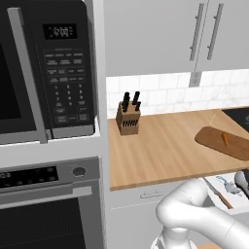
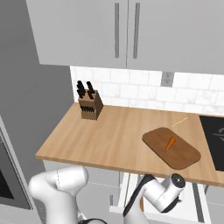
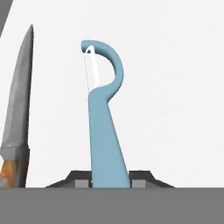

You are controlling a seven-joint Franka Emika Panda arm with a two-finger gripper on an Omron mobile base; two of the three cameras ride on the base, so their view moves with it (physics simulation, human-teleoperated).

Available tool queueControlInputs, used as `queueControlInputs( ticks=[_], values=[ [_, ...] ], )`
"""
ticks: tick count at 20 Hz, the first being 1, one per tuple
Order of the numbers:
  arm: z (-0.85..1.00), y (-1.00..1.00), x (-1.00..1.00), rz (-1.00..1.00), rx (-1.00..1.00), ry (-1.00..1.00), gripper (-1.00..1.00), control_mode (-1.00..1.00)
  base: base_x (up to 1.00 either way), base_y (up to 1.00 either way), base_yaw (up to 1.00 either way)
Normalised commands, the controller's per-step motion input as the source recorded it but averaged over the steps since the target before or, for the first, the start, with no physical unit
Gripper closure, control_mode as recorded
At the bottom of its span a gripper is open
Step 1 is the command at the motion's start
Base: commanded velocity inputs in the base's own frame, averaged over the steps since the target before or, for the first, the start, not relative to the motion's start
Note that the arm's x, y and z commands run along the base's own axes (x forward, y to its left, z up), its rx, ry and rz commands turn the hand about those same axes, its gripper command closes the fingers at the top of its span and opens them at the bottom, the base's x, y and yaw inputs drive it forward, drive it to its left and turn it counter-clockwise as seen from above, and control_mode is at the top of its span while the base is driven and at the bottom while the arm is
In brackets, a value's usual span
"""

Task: Place the appropriate cutting tool for cutting the carrot skin on the cutting board.

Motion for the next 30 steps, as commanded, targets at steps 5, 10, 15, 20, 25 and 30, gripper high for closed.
queueControlInputs(
  ticks=[5, 10, 15, 20, 25, 30],
  values=[
    [0.28, -0.19, -0.44, 0.00, 0.00, 0.00, 1.00, -1.00, 0.00, 0.00, 0.00],
    [0.54, -0.23, -0.27, 0.00, 0.00, 0.00, 1.00, -1.00, 0.00, 0.00, 0.00],
    [0.50, -0.21, -0.42, 0.00, 0.00, 0.03, 1.00, -1.00, 0.00, 0.00, 0.00],
    [0.16, -0.17, -0.45, 0.00, -0.02, 0.00, 1.00, -1.00, 0.00, 0.00, 0.00],
    [0.72, -0.07, -0.33, -0.05, 0.00, 0.02, 1.00, -1.00, 0.00, 0.00, 0.00],
    [0.73, 0.00, -0.01, -0.08, -0.04, 0.05, 1.00, -1.00, 0.00, 0.00, 0.00]
  ],
)
